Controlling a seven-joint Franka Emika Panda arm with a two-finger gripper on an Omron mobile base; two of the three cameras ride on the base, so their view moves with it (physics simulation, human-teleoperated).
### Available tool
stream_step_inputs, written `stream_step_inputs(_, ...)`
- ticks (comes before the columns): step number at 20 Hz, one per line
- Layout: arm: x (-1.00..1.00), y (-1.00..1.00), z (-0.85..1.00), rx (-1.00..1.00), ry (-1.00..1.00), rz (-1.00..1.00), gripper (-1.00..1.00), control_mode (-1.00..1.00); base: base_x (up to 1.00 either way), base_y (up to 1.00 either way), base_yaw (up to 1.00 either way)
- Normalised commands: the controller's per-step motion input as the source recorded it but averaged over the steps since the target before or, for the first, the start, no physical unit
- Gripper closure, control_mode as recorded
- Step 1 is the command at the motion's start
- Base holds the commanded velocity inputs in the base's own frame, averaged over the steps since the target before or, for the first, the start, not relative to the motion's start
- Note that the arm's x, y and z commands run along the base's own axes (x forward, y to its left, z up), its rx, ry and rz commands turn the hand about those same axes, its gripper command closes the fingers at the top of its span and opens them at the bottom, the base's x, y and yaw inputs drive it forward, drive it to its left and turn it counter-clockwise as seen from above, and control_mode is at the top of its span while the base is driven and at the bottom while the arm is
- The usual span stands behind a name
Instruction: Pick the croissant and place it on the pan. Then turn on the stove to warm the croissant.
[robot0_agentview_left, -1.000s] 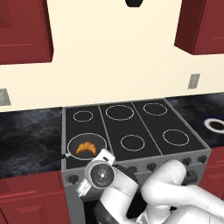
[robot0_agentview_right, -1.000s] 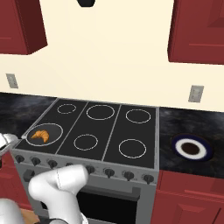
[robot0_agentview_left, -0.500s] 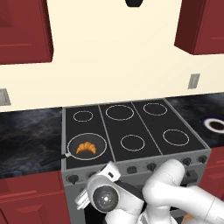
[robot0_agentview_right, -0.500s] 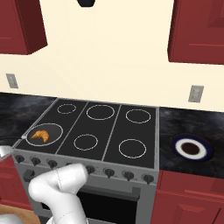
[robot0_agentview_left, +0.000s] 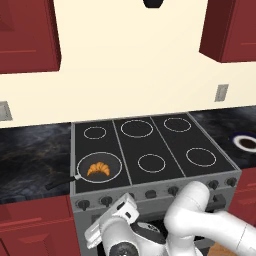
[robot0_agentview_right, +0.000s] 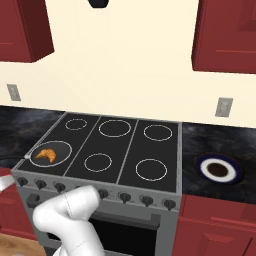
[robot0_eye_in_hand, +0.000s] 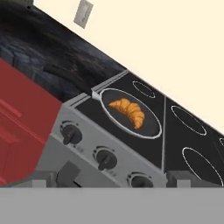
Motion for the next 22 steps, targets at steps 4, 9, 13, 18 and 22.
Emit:
stream_step_inputs(4,-0.06,-0.07,-0.15,0.22,-0.17,0.0,-1.0,-1.0,0.0,0.0,0.0)
stream_step_inputs(9,0.0,-0.04,-0.1,0.27,-0.02,0.0,-1.0,-1.0,0.0,0.0,0.0)
stream_step_inputs(13,0.0,0.0,-0.05,0.28,0.0,0.0,-1.0,-1.0,0.0,0.0,0.0)
stream_step_inputs(18,0.0,0.0,-0.05,0.25,0.0,0.0,-1.0,-1.0,0.0,0.0,0.0)
stream_step_inputs(22,0.04,0.0,-0.08,0.24,0.0,-0.04,-1.0,-1.0,0.0,0.0,0.0)
